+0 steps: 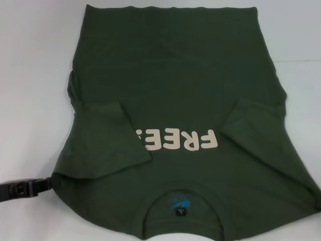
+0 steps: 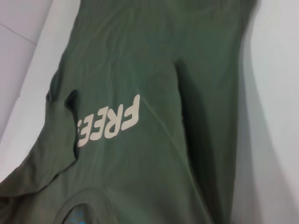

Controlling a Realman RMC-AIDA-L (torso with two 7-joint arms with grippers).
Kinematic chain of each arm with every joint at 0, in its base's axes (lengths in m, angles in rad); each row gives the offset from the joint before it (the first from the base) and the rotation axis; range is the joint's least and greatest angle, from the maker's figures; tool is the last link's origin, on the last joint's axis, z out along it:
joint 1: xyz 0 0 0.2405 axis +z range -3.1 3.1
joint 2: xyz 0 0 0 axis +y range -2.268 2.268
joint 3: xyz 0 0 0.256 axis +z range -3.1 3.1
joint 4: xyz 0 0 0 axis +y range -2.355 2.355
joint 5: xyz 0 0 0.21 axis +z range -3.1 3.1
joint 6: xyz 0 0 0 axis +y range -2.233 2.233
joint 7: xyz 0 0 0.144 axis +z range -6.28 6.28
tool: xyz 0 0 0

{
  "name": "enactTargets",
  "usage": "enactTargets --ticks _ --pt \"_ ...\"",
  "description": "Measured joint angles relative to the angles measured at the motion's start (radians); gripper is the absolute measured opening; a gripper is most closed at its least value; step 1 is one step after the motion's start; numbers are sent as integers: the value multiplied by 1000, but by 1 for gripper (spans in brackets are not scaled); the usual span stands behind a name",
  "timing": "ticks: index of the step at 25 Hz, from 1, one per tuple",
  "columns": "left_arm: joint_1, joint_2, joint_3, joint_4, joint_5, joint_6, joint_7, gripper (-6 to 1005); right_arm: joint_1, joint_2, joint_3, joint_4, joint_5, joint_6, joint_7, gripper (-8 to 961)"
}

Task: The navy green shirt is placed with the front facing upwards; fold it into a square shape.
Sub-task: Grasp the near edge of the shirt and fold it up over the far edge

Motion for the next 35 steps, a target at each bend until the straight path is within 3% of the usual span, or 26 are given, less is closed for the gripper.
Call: enactTargets --ticks 28,32,35 --pt "127 -7 -26 -2 3 278 33 31 -149 -32 120 -2 -8 -234 -255 91" --pt "104 -2 -50 -12 -4 278 32 31 -145 -40 174 -3 -5 -246 -270 96" --pt "36 16 -70 -30 -8 259 8 32 -114 -42 208 -3 -3 -246 -268 100"
